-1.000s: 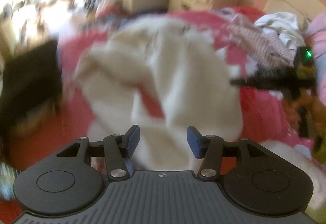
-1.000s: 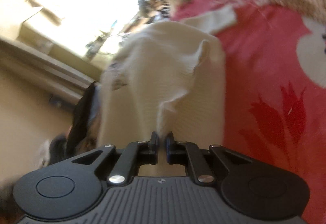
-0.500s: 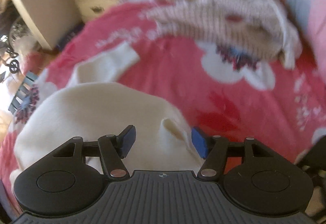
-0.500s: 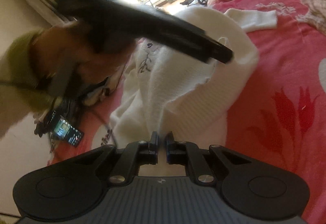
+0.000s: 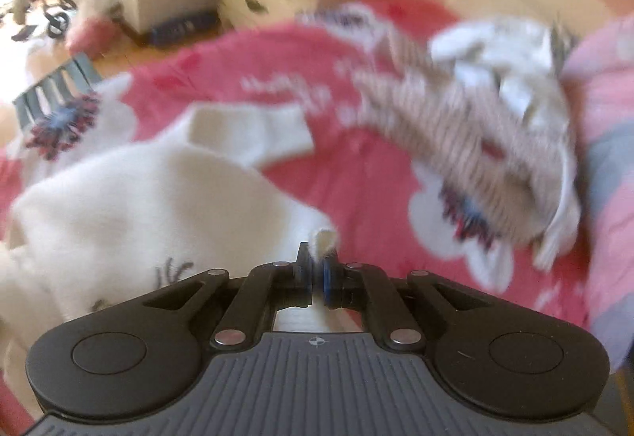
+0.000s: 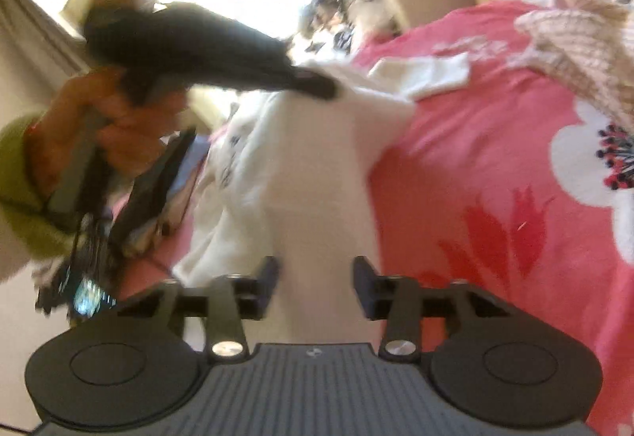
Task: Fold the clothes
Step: 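Raise the fleece high with both grippers to shake it out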
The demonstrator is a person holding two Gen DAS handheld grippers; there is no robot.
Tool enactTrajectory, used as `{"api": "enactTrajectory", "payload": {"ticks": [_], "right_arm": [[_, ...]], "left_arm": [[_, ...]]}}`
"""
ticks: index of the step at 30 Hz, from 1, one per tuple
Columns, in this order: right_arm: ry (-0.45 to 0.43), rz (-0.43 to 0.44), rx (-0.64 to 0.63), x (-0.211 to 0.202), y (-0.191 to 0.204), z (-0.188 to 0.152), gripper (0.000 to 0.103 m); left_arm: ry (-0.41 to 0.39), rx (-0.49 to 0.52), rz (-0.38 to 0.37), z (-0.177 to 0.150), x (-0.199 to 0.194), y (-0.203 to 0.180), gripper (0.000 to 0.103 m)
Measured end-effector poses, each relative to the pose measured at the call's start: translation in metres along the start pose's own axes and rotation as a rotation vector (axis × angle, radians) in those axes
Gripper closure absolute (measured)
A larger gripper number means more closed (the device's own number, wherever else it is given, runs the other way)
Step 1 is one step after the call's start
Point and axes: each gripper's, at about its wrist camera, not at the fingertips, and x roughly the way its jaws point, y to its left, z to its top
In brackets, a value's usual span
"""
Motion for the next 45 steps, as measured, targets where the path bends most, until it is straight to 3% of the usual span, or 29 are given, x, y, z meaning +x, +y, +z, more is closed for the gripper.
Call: {"api": "enactTrajectory", "payload": {"ticks": [2, 7, 12, 13, 14, 15, 16, 17, 21, 25, 34, 38, 45], "right_arm": [[-0.027, -0.008, -0.007, 0.002, 0.007, 0.003, 0.038], [-0.043, -0.032, -0.099, 0.029, 0.037, 0.005, 0.022], [0.043, -0.045, -0.181, 0.061, 0.061, -0.012, 0.021], [0.054, -0.056, -0.210, 0.063, 0.067, -0.017, 0.028], [0.058, -0.070, -0.229, 0.062, 0.071, -0.021, 0.045], [0.060, -0.085, -0.244, 0.060, 0.075, -0.025, 0.052], [0.058, -0.109, -0.243, 0.056, 0.076, -0.026, 0.074], [0.054, -0.137, -0.235, 0.051, 0.077, -0.027, 0.087], [-0.066, -0.256, -0.243, 0.017, 0.083, -0.008, 0.091], [-0.272, -0.341, -0.389, -0.030, 0.112, 0.037, 0.092], [-0.635, -0.351, -0.780, -0.134, 0.215, 0.148, 0.093], [-0.748, -0.371, -0.915, -0.180, 0.258, 0.160, 0.093], [-0.898, -0.404, -1.041, -0.254, 0.309, 0.160, 0.093]], "left_arm": [[-0.040, -0.029, -0.005, -0.002, -0.019, 0.002, 0.100], [-0.140, -0.085, -0.023, -0.003, -0.055, 0.006, 0.100], [-0.215, -0.184, -0.053, -0.004, -0.080, 0.020, 0.101], [-0.233, -0.204, -0.056, -0.005, -0.086, 0.024, 0.101], [-0.256, -0.226, -0.056, -0.007, -0.093, 0.029, 0.101], [-0.275, -0.246, -0.053, -0.009, -0.099, 0.034, 0.101], [-0.293, -0.266, -0.048, -0.011, -0.105, 0.038, 0.101], [-0.315, -0.288, -0.045, -0.013, -0.113, 0.044, 0.101], [-0.412, -0.376, -0.025, -0.026, -0.149, 0.061, 0.101], [-0.546, -0.439, -0.015, -0.034, -0.195, 0.068, 0.101], [-0.944, -0.406, -0.002, -0.023, -0.320, 0.029, 0.101], [-1.100, -0.381, 0.009, -0.024, -0.367, 0.003, 0.101], [-1.221, -0.290, 0.051, -0.051, -0.397, -0.045, 0.101]]}}
